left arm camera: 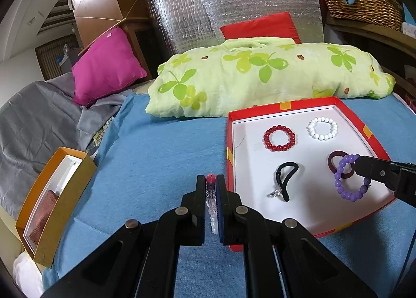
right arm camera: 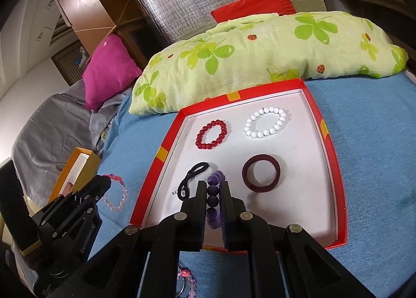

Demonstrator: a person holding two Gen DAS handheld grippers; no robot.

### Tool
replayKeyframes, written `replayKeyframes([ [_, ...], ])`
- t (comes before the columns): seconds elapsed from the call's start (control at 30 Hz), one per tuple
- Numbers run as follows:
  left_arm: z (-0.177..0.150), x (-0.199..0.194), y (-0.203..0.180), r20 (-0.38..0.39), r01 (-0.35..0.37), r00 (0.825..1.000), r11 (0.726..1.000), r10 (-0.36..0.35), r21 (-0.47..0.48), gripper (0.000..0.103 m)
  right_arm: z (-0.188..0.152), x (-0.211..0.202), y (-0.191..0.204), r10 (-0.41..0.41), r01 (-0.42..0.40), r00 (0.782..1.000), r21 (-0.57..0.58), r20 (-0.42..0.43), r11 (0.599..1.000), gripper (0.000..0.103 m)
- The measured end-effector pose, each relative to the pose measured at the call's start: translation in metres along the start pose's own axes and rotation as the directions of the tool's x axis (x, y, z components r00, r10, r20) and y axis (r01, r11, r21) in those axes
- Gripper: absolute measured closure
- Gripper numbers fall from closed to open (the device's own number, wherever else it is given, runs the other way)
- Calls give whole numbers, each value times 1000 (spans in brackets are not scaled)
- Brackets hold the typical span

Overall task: Organize jewelry
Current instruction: 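Carry the purple and pink bracelets into the red box and open both tools, then lift both open tools out of the box toward the bracelets on the blanket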

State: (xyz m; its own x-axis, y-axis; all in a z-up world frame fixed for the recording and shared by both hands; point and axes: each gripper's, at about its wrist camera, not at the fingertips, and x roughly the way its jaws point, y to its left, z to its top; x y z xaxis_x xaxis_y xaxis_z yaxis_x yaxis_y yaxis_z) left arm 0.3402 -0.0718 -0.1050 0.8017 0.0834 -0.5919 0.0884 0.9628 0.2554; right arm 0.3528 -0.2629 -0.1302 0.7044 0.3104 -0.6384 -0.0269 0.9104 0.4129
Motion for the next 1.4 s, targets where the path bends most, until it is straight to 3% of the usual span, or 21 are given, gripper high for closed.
replayKeyframes([
  [0.3,3,4,-12,-3,29,1000,1000,-29,-7,95,-1,0,-9,-18,18,1000,13,-9,1000,92],
  [0.47,4,9,-18,-3,103,995,994,-104,-40,95,-1,-2,-19,-32,32,999,33,-11,999,92],
  [0.6,2,16,-22,-20,213,976,974,-215,-79,95,-3,-1,-28,-64,65,998,41,-23,997,92],
  [0.83,-7,26,-38,-62,371,923,922,-379,-115,95,-6,-4,-49,-100,104,994,83,-46,991,92],
  [1.03,-12,28,-48,-79,397,911,913,-404,-93,95,-12,0,-52,-115,122,989,77,-91,989,91],
  [1.1,-14,26,-49,-80,398,911,914,-404,-78,87,-13,1,-52,-126,134,987,74,-104,988,91],
  [1.17,-15,22,-50,-71,391,916,919,-394,-51,62,-13,-1,-50,-137,144,984,64,-110,987,91],
  [1.2,-15,19,-48,-61,379,923,925,-380,-38,57,-13,-2,-50,-138,145,985,61,-105,988,91],
  [1.4,-15,10,-20,-34,331,942,942,-333,-61,52,-11,-20,-53,-135,140,989,66,-66,988,91],
])
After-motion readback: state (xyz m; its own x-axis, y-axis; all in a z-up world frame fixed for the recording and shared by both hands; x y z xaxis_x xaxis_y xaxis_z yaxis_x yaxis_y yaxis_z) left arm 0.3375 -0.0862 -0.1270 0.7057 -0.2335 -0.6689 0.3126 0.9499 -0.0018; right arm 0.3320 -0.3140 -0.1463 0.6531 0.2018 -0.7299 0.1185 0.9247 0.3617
